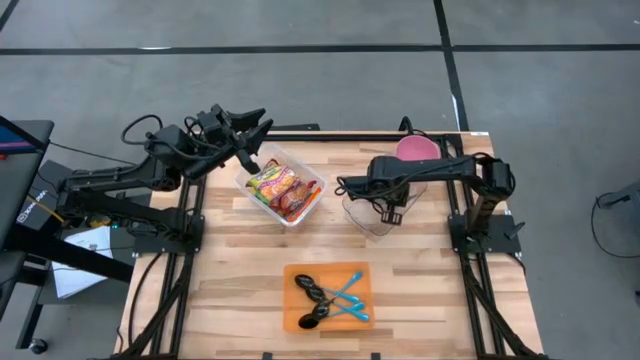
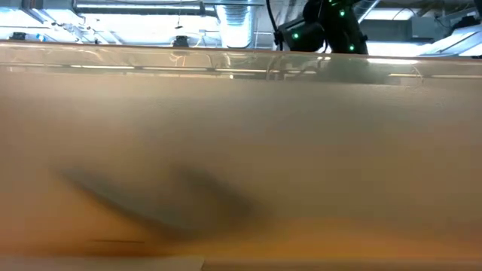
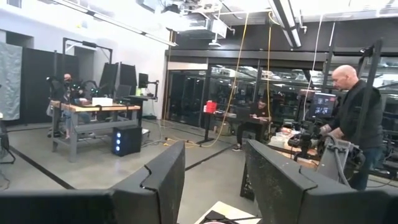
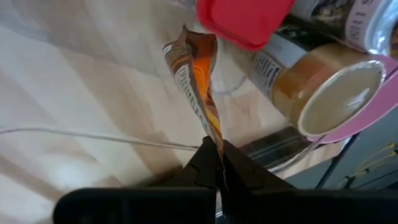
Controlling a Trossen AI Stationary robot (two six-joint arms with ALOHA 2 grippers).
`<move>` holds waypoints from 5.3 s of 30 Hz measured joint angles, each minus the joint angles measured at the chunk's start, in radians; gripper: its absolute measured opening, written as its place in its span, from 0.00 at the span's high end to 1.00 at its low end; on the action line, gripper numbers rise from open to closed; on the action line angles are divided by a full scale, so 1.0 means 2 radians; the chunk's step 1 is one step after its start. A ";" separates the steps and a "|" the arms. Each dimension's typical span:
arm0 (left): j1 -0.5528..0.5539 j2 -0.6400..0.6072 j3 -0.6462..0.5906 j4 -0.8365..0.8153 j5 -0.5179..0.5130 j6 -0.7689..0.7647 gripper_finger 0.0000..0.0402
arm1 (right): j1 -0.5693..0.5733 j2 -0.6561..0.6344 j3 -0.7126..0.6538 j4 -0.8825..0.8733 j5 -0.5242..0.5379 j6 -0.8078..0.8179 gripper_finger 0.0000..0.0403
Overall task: Pick & Place Food Item
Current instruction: Put the orange seasoning pack into the transparent bin, then return to Home Position
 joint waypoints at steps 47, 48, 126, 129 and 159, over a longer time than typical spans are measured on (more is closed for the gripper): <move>-0.001 0.000 0.000 0.001 0.000 -0.004 0.59 | -0.017 -0.104 -0.001 0.048 0.003 -0.048 0.74; -0.001 0.000 0.000 0.001 0.000 -0.001 0.59 | -0.012 -0.126 -0.001 0.063 0.000 -0.042 0.75; -0.011 -0.417 -0.519 0.090 0.213 0.039 1.00 | 0.140 -0.504 -0.514 1.039 -0.079 0.191 1.00; -0.011 -0.465 -0.519 0.042 0.205 0.035 1.00 | 0.141 -0.504 -0.514 1.039 -0.079 0.191 1.00; -0.011 -0.442 -0.519 -0.073 0.167 -0.044 0.99 | -0.037 -0.510 -0.514 0.978 -0.373 0.014 1.00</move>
